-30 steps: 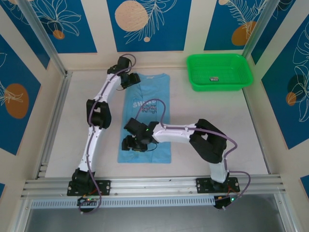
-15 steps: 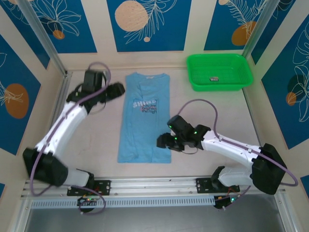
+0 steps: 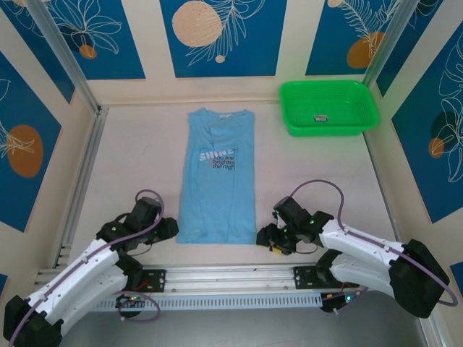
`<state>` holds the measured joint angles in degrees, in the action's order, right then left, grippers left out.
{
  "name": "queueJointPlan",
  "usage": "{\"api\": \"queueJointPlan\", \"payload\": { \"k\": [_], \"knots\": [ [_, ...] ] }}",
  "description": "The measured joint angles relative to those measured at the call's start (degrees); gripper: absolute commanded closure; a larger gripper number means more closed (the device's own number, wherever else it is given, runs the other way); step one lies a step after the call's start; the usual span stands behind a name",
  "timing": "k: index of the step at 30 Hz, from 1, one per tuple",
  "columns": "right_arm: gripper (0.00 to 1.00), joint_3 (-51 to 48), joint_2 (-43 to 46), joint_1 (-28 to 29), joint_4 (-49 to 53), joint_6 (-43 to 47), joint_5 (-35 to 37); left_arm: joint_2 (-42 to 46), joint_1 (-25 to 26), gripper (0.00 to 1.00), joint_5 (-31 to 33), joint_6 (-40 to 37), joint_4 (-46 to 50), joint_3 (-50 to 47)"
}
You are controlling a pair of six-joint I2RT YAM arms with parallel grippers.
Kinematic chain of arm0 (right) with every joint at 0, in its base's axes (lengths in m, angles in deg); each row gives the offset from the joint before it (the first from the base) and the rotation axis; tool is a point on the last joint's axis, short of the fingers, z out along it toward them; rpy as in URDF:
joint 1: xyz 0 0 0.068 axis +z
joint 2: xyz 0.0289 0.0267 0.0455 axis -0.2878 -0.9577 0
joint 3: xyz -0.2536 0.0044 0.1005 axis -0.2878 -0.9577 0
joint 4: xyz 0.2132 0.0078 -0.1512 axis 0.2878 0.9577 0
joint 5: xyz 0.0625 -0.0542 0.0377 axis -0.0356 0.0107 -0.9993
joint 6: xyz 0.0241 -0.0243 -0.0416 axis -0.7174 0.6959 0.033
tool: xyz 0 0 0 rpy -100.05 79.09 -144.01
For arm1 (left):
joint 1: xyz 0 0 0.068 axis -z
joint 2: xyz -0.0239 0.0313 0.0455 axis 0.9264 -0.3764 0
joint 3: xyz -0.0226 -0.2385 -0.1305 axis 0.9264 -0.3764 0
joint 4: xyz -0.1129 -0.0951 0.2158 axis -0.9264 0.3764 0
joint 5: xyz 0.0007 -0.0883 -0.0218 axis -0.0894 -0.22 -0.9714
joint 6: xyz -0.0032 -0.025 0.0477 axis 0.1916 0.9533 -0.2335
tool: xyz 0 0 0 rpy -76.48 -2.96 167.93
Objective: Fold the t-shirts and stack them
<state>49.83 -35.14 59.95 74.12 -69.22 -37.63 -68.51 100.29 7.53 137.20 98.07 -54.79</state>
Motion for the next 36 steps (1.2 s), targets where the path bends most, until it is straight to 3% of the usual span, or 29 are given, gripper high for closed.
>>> {"api": "queueJointPlan", "payload": {
  "k": [12, 21, 24, 31, 36],
  "knots": [
    [0.45, 4.6, -9.3, 1.8, -7.3, -1.2, -0.3, -11.7, 0.0, 0.63, -5.0, 0.2, -7.8, -1.6],
    [0.55, 6.3, -15.2, 2.3, -8.6, -1.8, 0.5, -13.0, 0.0, 0.57, -5.9, -0.2, -9.0, -2.3],
    [0.61, 6.3, -15.9, 2.3, -8.8, -2.2, 0.7, -14.0, 0.0, 0.63, -6.7, -0.3, -10.0, -2.4],
    [0.86, 6.5, -17.9, 2.5, -9.7, -2.2, 0.9, -16.7, 0.0, 0.98, -7.4, -1.3, -11.7, -2.4],
    [0.97, 7.4, -18.3, 2.6, -9.4, -1.4, 1.0, -17.8, 0.0, 1.00, -7.8, -2.4, -12.5, -2.0]
  ]
}}
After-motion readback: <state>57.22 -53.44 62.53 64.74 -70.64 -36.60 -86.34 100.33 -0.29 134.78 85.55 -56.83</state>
